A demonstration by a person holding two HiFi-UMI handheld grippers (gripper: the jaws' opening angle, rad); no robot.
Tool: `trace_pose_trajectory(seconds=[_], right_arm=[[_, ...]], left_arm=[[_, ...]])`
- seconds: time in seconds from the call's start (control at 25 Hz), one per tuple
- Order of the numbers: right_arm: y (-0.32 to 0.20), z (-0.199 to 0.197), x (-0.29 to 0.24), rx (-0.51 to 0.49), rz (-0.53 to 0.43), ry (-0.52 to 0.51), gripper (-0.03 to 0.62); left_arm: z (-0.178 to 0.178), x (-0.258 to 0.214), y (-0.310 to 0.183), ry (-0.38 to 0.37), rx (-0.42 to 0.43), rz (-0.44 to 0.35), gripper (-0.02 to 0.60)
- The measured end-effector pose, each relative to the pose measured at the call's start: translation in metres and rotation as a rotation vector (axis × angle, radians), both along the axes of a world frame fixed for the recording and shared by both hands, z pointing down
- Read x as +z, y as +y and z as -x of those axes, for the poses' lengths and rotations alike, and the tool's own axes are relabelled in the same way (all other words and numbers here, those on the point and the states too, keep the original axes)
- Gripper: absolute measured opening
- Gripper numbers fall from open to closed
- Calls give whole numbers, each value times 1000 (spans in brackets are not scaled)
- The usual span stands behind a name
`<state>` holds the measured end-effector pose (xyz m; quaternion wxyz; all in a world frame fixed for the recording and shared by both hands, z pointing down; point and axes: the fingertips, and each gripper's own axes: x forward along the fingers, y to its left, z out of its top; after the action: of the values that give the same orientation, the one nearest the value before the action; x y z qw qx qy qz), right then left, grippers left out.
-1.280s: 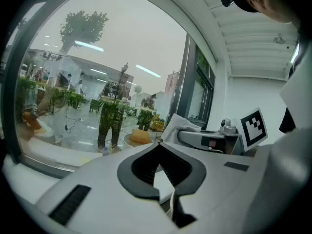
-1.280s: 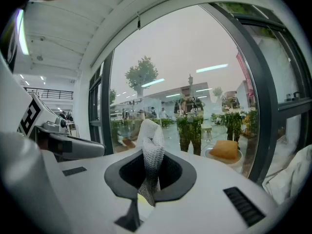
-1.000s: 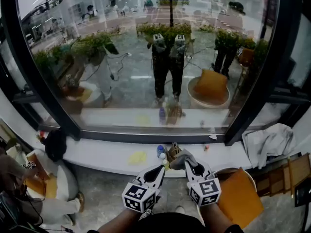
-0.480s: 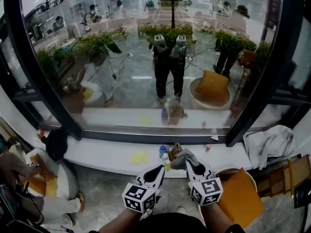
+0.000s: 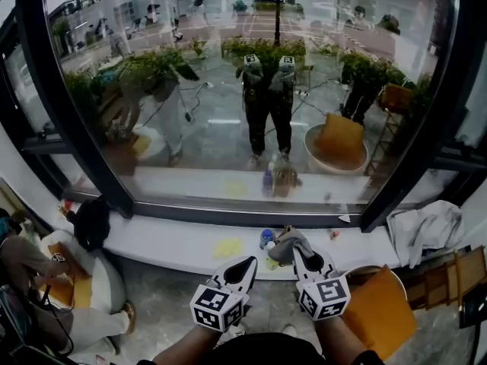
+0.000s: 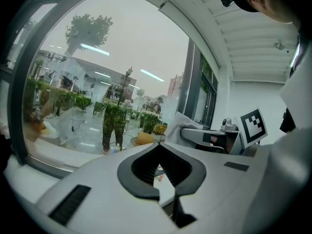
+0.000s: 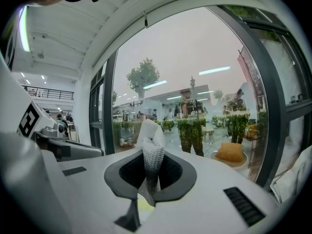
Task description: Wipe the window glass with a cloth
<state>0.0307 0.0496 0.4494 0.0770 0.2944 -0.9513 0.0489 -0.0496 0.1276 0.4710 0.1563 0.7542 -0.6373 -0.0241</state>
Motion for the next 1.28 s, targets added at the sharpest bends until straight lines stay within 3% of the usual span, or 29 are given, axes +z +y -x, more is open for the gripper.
trace_pose_trajectory(seconds=[0.44, 0.8, 1.28], right_arm=[[20, 60, 2, 9, -24, 0, 41], [14, 89, -25, -14, -92, -23, 41], [-66, 112, -69, -56, -194, -59, 41]], left_arm=[[58, 4, 21, -33, 11, -30, 8], [75, -7, 23, -63, 1, -65, 8], [87, -21, -38, -32, -75, -89, 8]])
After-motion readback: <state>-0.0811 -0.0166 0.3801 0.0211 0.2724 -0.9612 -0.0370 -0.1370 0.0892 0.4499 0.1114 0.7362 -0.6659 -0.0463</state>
